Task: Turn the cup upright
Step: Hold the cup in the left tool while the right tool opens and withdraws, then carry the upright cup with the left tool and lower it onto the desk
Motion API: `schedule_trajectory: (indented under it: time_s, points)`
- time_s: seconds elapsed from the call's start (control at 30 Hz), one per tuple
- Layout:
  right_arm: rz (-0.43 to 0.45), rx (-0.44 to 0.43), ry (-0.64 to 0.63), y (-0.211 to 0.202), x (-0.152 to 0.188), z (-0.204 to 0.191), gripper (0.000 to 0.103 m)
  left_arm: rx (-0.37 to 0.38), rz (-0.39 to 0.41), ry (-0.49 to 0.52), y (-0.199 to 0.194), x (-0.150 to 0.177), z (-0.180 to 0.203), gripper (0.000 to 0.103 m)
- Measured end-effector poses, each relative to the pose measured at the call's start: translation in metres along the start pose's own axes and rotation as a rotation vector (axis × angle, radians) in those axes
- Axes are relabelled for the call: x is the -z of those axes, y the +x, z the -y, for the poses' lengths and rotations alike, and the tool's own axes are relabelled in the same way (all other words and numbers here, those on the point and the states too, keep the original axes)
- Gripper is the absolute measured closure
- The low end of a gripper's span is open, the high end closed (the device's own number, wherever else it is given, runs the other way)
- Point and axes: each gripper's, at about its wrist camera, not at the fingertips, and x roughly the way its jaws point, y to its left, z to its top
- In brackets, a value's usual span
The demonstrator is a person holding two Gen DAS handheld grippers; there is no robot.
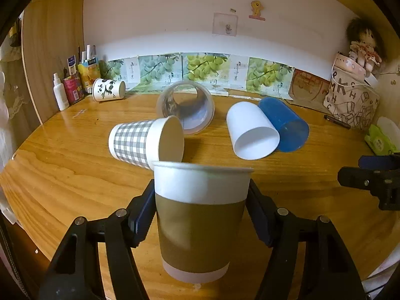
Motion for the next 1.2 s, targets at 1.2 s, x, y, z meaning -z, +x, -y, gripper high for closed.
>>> schedule_trajectory:
  time_s: [1.2]
  points:
    - [-0.046, -0.019, 0.050, -0.001, 0.019, -0.008, 0.031, 0.127, -0.377, 0.129, 0.017, 0.016, 0.015, 0.025]
